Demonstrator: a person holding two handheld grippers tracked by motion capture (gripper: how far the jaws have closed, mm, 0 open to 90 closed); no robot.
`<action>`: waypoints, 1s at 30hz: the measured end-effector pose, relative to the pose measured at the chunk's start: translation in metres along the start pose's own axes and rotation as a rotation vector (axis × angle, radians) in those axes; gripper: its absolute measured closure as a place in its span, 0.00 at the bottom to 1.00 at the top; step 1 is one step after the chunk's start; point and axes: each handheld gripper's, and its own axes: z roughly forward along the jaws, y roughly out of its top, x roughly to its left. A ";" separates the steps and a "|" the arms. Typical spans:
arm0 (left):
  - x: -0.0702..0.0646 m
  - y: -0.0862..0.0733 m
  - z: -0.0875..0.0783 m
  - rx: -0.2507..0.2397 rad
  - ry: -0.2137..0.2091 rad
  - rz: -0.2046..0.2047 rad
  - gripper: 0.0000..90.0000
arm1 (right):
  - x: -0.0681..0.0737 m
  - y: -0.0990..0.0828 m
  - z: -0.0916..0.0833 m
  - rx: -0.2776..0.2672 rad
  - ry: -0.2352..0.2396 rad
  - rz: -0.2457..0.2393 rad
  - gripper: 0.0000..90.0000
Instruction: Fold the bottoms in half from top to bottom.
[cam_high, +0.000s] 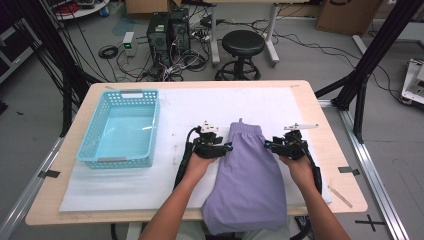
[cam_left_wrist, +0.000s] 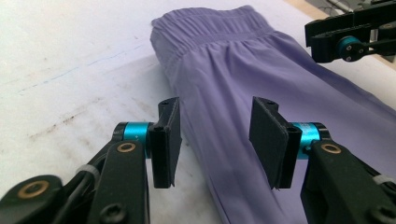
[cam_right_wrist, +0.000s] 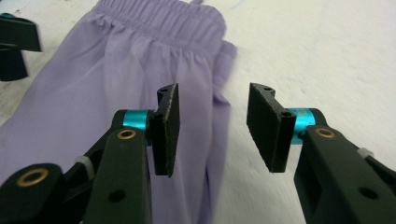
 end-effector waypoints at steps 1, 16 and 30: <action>0.002 -0.001 0.003 0.013 -0.001 -0.008 0.59 | 0.000 0.003 0.006 0.017 0.004 -0.002 0.61; 0.001 -0.006 0.017 0.104 0.002 0.042 0.90 | -0.006 0.005 0.024 0.107 -0.052 -0.059 0.99; 0.011 -0.002 0.009 0.033 -0.049 -0.029 0.98 | -0.002 0.014 0.022 0.115 -0.036 -0.123 1.00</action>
